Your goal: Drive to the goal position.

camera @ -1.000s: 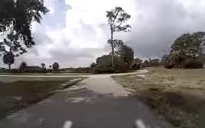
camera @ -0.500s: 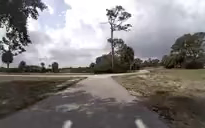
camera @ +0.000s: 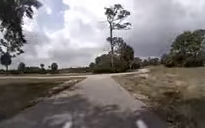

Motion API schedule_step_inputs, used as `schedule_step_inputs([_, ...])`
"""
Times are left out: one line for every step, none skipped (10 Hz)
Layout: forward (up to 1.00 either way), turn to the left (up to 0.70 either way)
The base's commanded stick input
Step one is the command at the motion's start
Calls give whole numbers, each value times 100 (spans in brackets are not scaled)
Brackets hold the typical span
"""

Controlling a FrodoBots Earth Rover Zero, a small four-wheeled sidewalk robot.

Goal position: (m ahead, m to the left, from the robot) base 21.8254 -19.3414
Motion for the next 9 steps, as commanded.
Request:
schedule_step_inputs([85, 0])
schedule_step_inputs([85, 0])
schedule_step_inputs([85, 0])
schedule_step_inputs([85, 0])
schedule_step_inputs([85, 0])
schedule_step_inputs([85, 6])
schedule_step_inputs([85, 32])
schedule_step_inputs([85, 21])
schedule_step_inputs([85, 0])
